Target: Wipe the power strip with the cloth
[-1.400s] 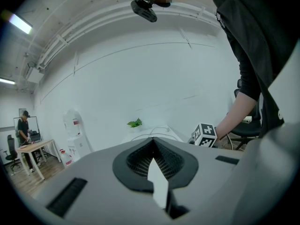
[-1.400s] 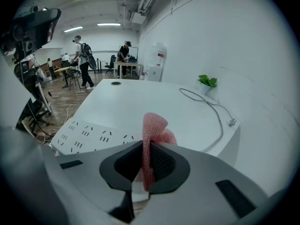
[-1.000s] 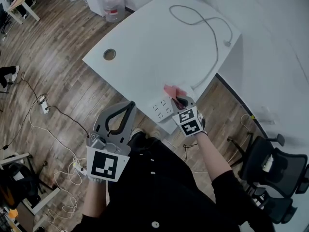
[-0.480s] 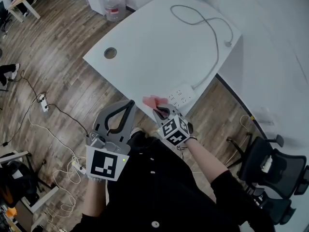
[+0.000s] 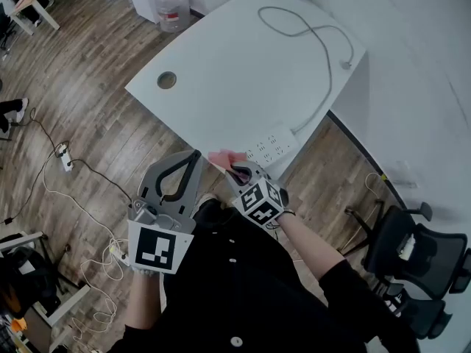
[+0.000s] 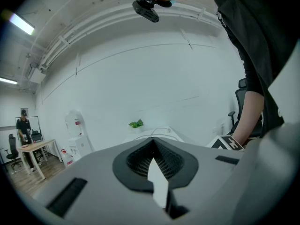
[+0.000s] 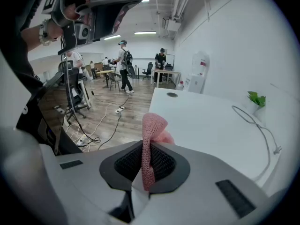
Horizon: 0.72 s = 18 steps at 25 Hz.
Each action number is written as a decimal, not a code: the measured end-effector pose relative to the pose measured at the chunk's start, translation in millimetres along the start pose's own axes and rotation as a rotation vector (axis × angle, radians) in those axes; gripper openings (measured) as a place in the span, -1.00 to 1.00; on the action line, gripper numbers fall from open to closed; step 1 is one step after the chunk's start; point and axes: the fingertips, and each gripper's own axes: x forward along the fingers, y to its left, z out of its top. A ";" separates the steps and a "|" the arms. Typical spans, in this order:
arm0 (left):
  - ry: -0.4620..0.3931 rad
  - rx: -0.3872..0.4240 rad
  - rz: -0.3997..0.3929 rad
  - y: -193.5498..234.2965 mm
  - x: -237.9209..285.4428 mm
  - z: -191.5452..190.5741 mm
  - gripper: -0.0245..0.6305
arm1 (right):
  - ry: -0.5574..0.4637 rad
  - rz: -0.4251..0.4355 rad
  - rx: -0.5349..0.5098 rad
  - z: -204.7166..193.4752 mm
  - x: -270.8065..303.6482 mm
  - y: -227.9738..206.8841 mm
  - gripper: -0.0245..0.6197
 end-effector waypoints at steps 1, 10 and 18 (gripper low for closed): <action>-0.003 0.001 -0.001 0.9 0.3 0.3 -0.89 | -0.008 -0.012 0.009 1.6 -2.1 -2.7 -0.75; -0.051 0.022 -0.082 -9.4 17.6 12.2 -0.89 | -0.144 -0.214 0.136 24.1 -59.7 -48.2 -0.75; -0.092 0.052 -0.178 -26.6 45.5 29.0 -0.89 | -0.288 -0.425 0.248 37.4 -138.3 -89.9 -0.75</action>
